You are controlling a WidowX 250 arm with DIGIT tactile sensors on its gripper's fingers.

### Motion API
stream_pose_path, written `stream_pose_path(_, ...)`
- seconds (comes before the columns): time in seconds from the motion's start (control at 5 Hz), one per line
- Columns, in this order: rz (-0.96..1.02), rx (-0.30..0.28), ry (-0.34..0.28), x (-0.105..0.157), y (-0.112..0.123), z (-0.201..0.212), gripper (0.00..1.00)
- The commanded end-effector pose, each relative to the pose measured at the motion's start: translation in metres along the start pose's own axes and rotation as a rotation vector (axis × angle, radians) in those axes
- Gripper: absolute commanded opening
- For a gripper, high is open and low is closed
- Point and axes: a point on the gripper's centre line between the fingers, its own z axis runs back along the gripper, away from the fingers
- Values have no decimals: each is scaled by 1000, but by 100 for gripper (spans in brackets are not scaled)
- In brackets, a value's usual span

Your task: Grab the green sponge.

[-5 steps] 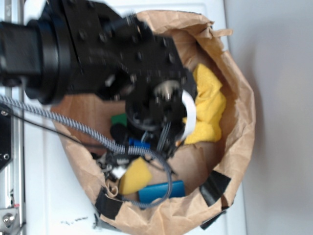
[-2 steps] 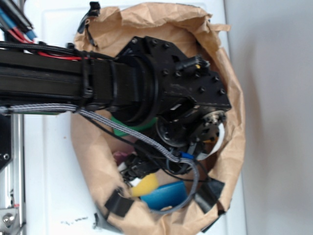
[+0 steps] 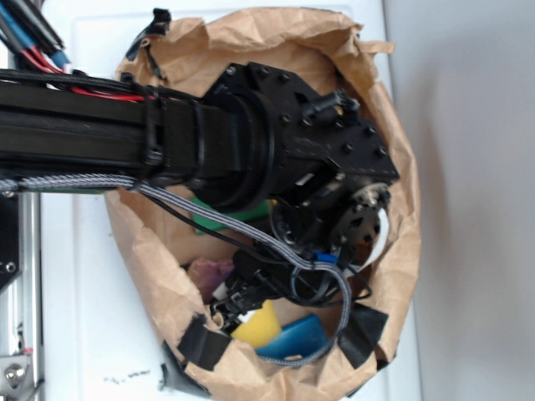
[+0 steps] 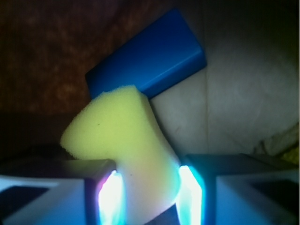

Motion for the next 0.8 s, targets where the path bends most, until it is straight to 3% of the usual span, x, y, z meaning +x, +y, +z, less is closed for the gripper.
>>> stream_pose_path(0.0, 69, 171, -246, -7, -17, 75, 0)
stream_pose_path(0.2, 144, 251, -311, -15, -15, 113, 0)
stream_pose_path(0.4, 291, 367, -308, -28, -15, 155, 0)
stream_pose_path(0.6, 529, 543, -245, -38, -19, 175, 0)
